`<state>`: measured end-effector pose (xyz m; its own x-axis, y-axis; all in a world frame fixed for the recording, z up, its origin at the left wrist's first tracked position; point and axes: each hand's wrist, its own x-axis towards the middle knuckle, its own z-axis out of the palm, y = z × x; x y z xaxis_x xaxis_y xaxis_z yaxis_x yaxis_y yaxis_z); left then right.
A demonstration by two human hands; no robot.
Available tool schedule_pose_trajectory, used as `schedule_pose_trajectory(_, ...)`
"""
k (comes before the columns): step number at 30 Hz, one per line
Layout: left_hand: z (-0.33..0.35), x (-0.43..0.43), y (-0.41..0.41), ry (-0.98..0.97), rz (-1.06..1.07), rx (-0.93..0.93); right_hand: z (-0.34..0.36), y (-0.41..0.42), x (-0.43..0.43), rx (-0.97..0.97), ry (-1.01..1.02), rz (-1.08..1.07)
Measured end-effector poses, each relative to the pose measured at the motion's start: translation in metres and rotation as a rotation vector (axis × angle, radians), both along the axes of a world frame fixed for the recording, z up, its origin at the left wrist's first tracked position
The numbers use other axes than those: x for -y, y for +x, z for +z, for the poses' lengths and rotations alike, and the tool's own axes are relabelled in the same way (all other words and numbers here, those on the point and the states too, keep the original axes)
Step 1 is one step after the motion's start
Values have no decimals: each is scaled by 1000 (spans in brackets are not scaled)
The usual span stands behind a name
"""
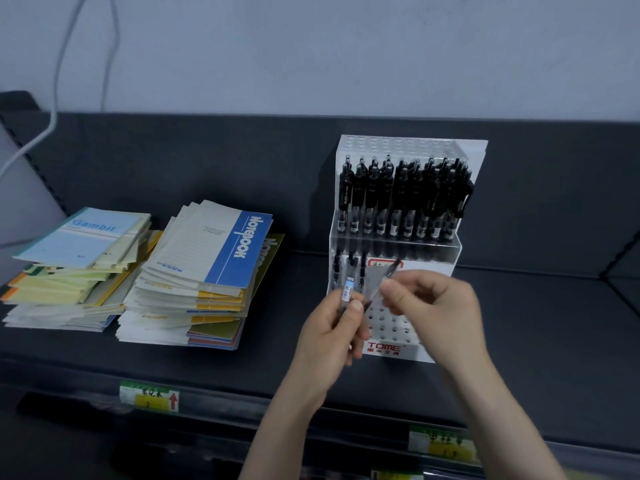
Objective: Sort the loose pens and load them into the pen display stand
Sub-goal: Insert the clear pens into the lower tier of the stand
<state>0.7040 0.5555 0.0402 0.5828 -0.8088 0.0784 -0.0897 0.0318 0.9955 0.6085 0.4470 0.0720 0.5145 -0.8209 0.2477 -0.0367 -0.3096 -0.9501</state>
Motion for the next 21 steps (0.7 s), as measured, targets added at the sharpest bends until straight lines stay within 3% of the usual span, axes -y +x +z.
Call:
schedule_pose_trajectory(5, 0, -4, 3, 1, 85, -79, 15, -4, 24, 201, -43, -259)
schedule_pose_trajectory(14, 0, -9, 6, 18, 109, -100, 4, 21, 35, -80, -545, -329)
schedule_pose_trajectory(21, 2, -12, 5, 12, 115, -110, -14, 34, 40, -183, -666, -238)
